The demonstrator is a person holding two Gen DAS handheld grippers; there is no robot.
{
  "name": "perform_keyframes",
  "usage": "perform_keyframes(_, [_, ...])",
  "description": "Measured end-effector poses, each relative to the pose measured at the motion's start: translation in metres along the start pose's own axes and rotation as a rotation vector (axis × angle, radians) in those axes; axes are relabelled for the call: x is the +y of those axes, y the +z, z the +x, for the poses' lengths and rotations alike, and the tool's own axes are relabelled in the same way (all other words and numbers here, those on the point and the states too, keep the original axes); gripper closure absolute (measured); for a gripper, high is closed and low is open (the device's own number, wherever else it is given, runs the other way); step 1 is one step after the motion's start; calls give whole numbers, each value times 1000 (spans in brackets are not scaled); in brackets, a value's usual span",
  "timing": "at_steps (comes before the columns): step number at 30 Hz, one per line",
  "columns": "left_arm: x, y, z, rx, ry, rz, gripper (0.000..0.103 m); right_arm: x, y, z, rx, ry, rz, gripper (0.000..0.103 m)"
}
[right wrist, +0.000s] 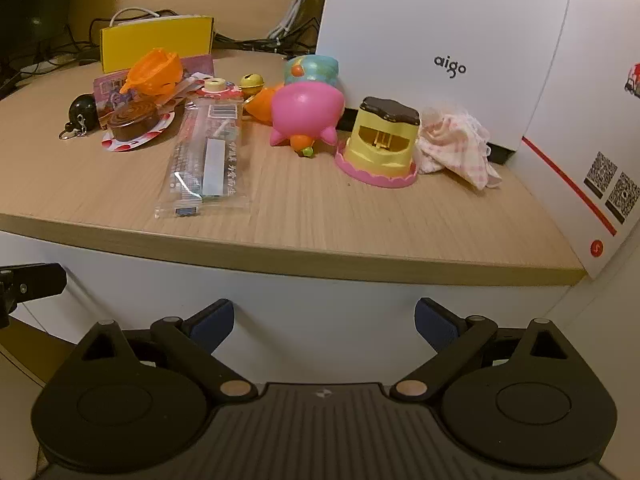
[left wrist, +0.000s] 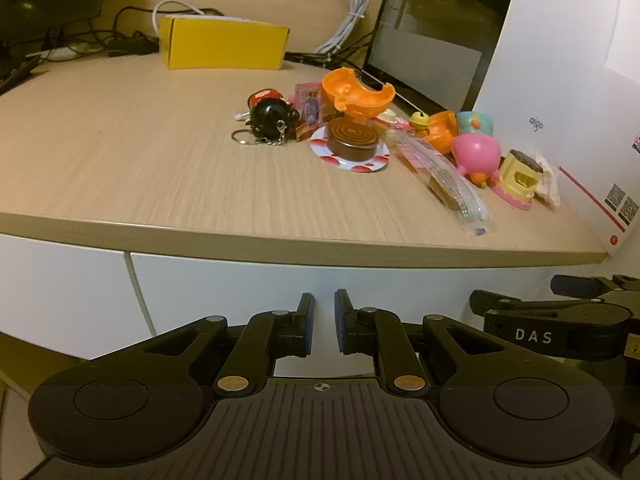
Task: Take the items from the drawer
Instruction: 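Push the empty drawer closed with both grippers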
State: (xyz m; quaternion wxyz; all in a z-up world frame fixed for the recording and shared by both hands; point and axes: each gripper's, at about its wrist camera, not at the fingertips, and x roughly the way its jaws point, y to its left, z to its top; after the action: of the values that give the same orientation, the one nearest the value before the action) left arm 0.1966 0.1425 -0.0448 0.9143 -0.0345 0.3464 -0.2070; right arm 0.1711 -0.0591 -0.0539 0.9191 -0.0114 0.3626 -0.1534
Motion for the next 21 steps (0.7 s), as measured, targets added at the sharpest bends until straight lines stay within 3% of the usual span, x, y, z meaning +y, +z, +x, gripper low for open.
perform_keyframes(11, [-16,-7,-16,-15,45,18,88,-24,-17,-40,28,-6,67,6])
perform_keyframes(17, [-41,-33,-55,9,51,4,88,-42,-41,-71,49,26,140,6])
perform_keyframes(21, [-59,-47,-87,0,78,20,88,-50,-53,-98,27,89,118,6])
